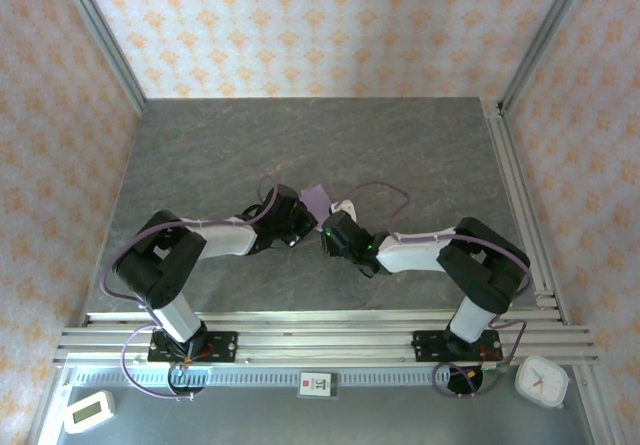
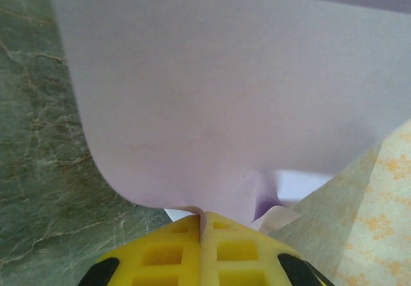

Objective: Fold a paper plane with a square sheet of paper (pick it up from the middle)
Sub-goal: Fourth fold the wing at the center of the table.

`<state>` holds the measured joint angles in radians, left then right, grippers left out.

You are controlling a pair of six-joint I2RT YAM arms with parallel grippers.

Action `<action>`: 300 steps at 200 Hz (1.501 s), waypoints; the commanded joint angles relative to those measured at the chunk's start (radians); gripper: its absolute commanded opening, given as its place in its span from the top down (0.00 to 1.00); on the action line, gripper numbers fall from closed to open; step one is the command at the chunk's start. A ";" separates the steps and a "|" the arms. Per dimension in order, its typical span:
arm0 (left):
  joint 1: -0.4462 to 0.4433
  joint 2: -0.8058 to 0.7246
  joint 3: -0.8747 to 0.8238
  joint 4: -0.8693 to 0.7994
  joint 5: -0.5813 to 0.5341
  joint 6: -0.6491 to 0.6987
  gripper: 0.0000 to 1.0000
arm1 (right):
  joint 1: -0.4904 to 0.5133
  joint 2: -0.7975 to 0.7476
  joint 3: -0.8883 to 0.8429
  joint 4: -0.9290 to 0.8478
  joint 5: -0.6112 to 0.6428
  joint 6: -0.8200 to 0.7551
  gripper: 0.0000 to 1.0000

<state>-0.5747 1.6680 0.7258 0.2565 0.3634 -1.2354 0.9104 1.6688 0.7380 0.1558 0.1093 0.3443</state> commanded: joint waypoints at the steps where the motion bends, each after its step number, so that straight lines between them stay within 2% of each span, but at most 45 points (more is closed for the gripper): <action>1: 0.001 -0.028 -0.023 0.045 0.020 -0.048 1.00 | 0.011 -0.033 -0.020 -0.039 0.071 -0.011 0.54; 52: 0.014 -0.008 -0.027 0.088 0.062 -0.095 1.00 | 0.024 -0.106 -0.054 0.018 0.079 -0.071 0.48; 102: 0.059 0.025 0.030 0.004 0.077 -0.035 1.00 | 0.022 -0.142 -0.042 0.016 0.075 -0.116 0.38; 129: 0.078 0.053 0.088 -0.069 0.074 0.014 1.00 | 0.003 -0.135 -0.035 0.029 0.010 -0.127 0.38; 164: 0.085 0.075 0.112 -0.083 0.085 0.018 1.00 | 0.001 -0.108 -0.026 0.045 -0.039 -0.142 0.40; 265: 0.084 0.082 0.113 -0.068 0.101 -0.001 1.00 | 0.001 -0.011 0.014 0.029 0.056 -0.118 0.48; 300: 0.085 0.085 0.117 -0.064 0.106 -0.004 1.00 | 0.001 0.004 0.005 0.031 0.058 -0.111 0.54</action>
<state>-0.4946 1.7390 0.8185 0.2043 0.4534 -1.2331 0.9134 1.6577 0.7315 0.1833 0.1207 0.2260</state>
